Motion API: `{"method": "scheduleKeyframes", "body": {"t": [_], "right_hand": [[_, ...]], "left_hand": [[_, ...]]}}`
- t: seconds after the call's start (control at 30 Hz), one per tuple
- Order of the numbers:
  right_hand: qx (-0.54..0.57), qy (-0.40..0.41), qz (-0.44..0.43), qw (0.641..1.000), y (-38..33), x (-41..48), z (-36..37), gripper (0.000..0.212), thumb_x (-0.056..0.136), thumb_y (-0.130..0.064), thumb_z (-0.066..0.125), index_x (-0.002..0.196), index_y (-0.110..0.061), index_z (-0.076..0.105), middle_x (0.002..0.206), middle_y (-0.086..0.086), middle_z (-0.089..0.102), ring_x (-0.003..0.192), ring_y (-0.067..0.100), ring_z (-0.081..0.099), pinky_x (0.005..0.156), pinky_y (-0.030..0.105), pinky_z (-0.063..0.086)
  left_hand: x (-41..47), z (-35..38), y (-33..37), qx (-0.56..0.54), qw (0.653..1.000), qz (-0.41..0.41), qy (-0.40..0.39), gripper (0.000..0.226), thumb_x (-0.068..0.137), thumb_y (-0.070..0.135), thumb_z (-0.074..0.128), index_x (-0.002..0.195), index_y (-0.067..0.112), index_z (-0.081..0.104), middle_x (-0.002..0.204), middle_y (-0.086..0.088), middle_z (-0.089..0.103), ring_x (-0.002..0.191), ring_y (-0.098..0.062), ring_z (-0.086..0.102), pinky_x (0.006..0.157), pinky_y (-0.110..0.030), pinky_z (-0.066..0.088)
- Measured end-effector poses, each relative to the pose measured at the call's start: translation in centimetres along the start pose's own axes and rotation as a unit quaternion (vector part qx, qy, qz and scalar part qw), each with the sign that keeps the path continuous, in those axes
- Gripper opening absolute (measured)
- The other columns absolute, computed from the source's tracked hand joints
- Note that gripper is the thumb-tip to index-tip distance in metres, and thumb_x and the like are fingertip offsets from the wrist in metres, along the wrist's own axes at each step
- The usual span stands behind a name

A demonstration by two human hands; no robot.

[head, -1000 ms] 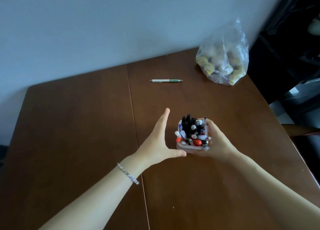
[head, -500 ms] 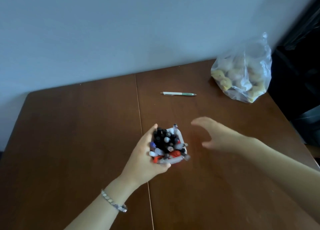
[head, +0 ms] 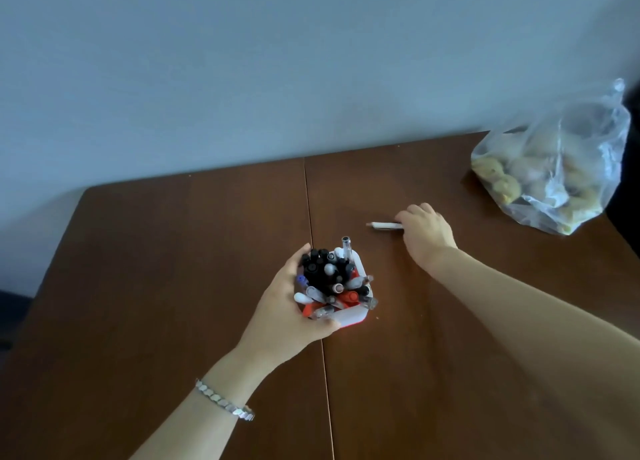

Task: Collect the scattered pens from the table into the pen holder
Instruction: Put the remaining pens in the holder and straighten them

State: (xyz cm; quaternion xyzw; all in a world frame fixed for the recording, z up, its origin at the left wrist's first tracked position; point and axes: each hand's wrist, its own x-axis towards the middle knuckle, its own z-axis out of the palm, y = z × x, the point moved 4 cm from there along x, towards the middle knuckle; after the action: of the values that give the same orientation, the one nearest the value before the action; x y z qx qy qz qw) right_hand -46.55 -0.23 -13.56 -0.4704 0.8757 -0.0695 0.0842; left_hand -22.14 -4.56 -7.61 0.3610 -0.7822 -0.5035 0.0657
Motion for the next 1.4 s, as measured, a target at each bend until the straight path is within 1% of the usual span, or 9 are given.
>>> {"method": "scheduleKeyframes", "body": {"t": [0.17,0.3,0.4,0.57,0.7,0.97,1.17,1.27,1.4], "right_hand": [[0.358,0.115,0.044,0.926,-0.8,-5.4,-6.2,0.015,0.087,-0.005,0.051,0.094,-0.014,0.061,0.09,0.001,0.059,0.066,0.01,0.053,0.055,0.009,0.042],[0.558,0.12,0.002,0.821,-3.0,-8.8,-11.3,0.023,0.092,-0.007,0.048,0.079,-0.025,0.057,0.076,-0.007,0.061,0.059,0.004,0.065,0.059,0.011,0.051],[0.497,0.062,-0.035,0.865,-5.1,-9.5,-10.8,0.025,0.087,-0.004,0.055,0.076,-0.026,0.059,0.075,-0.007,0.065,0.064,0.008,0.068,0.063,0.016,0.054],[0.401,-0.011,-0.043,0.915,-7.3,-9.0,-8.0,0.022,0.084,-0.012,0.059,0.1,-0.024,0.049,0.081,0.0,0.071,0.072,0.014,0.065,0.07,0.026,0.054],[0.328,-0.035,-0.077,0.941,-8.1,-8.1,-7.8,0.029,0.083,-0.014,0.062,0.106,-0.023,0.046,0.078,-0.005,0.067,0.068,0.002,0.061,0.059,0.012,0.047],[0.454,0.077,-0.087,0.883,-9.1,-8.8,-9.7,0.019,0.084,-0.004,0.059,0.091,-0.021,0.052,0.084,-0.01,0.062,0.078,0.006,0.06,0.067,0.008,0.047],[0.365,0.228,-0.101,0.897,-8.0,-10.3,-9.1,0.018,0.078,-0.005,0.07,0.096,-0.005,0.072,0.087,-0.004,0.069,0.083,0.001,0.064,0.075,0.007,0.05],[0.38,0.122,-0.031,0.916,-7.7,-10.4,-8.1,0.011,0.076,-0.007,0.073,0.086,-0.01,0.076,0.074,-0.012,0.068,0.068,-0.017,0.059,0.064,-0.001,0.043],[0.397,0.046,0.031,0.916,-7.4,-9.7,-6.7,0.007,0.076,-0.013,0.073,0.082,-0.016,0.076,0.066,-0.013,0.067,0.062,-0.013,0.058,0.059,0.0,0.043]], "left_hand": [[0.2,-0.1,0.4,-0.013,1.0,0.023,-0.007,0.054,0.065,0.009,0.077,0.104,0.036,0.052,0.099,0.009,0.065,0.095,-0.004,0.062,0.077,-0.013,0.05],[-0.1,-0.1,0.7,-0.037,0.999,0.032,-0.013,0.051,0.067,0.011,0.077,0.108,0.031,0.054,0.103,0.007,0.065,0.099,-0.005,0.061,0.082,-0.017,0.05],[-0.2,-0.1,0.7,-0.041,0.999,0.026,-0.018,0.056,0.064,0.018,0.077,0.11,0.038,0.052,0.105,0.014,0.064,0.102,0.0,0.059,0.084,-0.013,0.048],[0.0,0.0,-0.1,-0.042,0.999,0.016,-0.01,0.067,0.061,0.021,0.075,0.12,0.035,0.047,0.118,0.01,0.059,0.112,-0.008,0.056,0.097,-0.037,0.049],[0.1,0.1,-0.5,-0.046,0.999,0.012,-0.011,0.073,0.059,0.023,0.077,0.125,0.033,0.045,0.121,0.008,0.058,0.113,-0.009,0.056,0.098,-0.039,0.048],[0.2,0.1,-0.5,-0.072,0.997,0.011,-0.012,0.073,0.058,0.031,0.082,0.122,0.037,0.046,0.12,0.014,0.058,0.111,-0.002,0.056,0.097,-0.025,0.045],[0.2,0.3,-1.0,-0.074,0.997,0.011,-0.007,0.08,0.058,0.027,0.078,0.127,0.038,0.038,0.129,0.013,0.051,0.118,-0.003,0.05,0.095,-0.018,0.042],[0.2,0.5,-1.3,-0.072,0.997,0.021,-0.001,0.077,0.061,0.017,0.077,0.126,0.036,0.041,0.126,0.011,0.053,0.116,-0.006,0.052,0.096,-0.025,0.045],[0.4,0.9,-1.3,-0.078,0.997,0.022,-0.006,0.071,0.067,0.009,0.073,0.126,0.032,0.04,0.124,0.009,0.054,0.116,-0.007,0.052,0.098,-0.027,0.046]]}}
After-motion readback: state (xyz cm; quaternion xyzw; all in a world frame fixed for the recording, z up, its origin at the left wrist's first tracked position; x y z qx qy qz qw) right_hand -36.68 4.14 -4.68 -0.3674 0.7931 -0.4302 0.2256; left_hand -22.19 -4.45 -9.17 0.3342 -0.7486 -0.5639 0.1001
